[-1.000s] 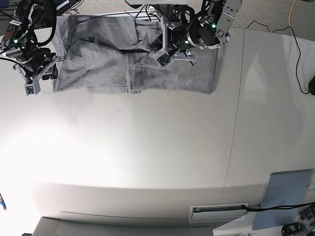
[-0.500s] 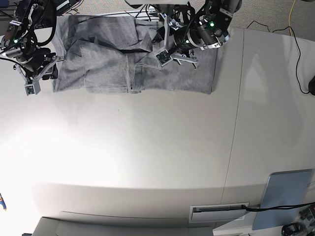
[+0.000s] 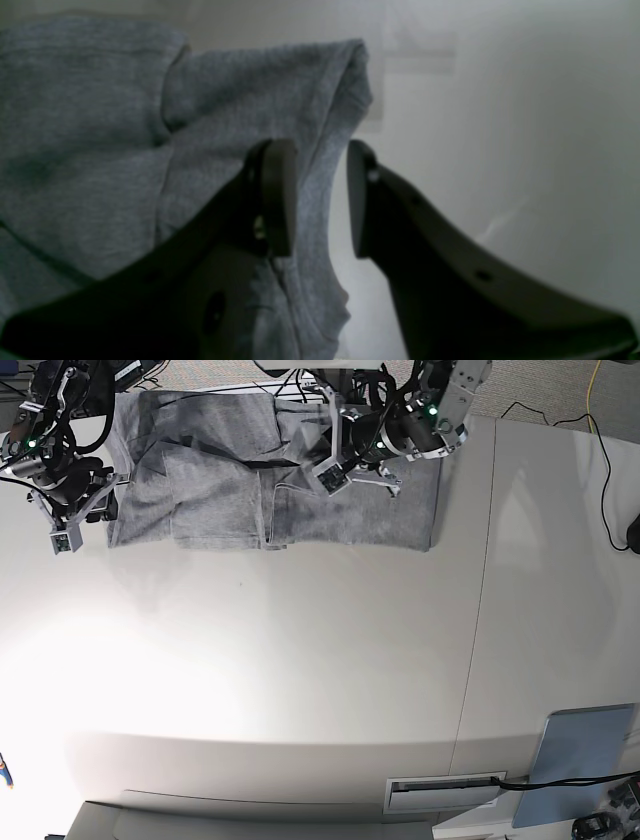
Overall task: Fold the T-shirt properly
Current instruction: 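Release the folded end and lift the left gripper off the shirt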
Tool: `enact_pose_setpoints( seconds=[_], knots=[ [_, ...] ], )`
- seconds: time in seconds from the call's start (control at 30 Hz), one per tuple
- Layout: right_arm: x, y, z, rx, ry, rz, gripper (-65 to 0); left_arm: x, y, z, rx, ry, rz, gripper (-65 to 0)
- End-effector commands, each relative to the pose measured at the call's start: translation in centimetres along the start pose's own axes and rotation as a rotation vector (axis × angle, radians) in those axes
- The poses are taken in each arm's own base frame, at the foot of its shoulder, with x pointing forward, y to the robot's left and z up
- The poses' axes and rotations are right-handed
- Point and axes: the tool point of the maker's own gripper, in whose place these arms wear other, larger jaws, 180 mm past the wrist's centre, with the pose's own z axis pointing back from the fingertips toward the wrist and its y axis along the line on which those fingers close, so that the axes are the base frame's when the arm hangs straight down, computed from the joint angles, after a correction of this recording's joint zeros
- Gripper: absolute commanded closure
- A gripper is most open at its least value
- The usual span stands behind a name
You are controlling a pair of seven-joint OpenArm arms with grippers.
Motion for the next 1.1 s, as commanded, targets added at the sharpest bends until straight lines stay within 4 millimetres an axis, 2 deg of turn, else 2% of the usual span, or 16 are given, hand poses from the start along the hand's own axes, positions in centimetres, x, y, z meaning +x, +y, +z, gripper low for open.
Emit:
enact_pose_setpoints(
  seconds=[0.0, 0.13, 0.3, 0.5, 0.6, 0.83, 0.93, 1.07],
  knots=[
    [1.0, -0.7, 0.5, -0.024, -0.03, 0.024, -18.0, 2.1, -0.5, 0.6, -0.019, -0.08, -0.005, -4.1],
    [0.7, -1.1, 0.5, -0.048, -0.017, 0.034, -18.0, 4.1, -2.2, 1.4, -0.107, -0.165, 0.016, -4.1],
    [0.7, -1.1, 0.5, -0.047, -0.017, 0.034, -18.0, 4.1, -4.5, 1.8, -0.233, -0.177, -0.018, -4.4],
    [0.7, -1.1, 0.5, -0.047, -0.017, 0.034, -18.0, 4.2, -6.1, 2.2, -0.323, -0.183, -0.027, -16.1],
    [0.7, -1.1, 0.5, -0.047, -0.017, 0.034, -18.1, 4.4, -6.6, 2.5, -0.35, -0.199, -0.029, -19.1],
    [0.7, -1.1, 0.5, -0.047, -0.016, 0.034, -18.0, 3.9, -5.2, 2.0, -0.282, -0.155, -0.08, -19.2],
    [0.6, -1.1, 0.5, -0.047, -0.01, 0.034, -18.0, 3.1, -3.5, 1.5, -0.198, -0.099, -0.109, -19.2],
    [0.2, -0.9, 0.5, -0.032, 0.011, 0.025, -18.1, 3.0, -0.4, 1.7, -0.073, -0.099, -0.056, -19.2]
  ],
)
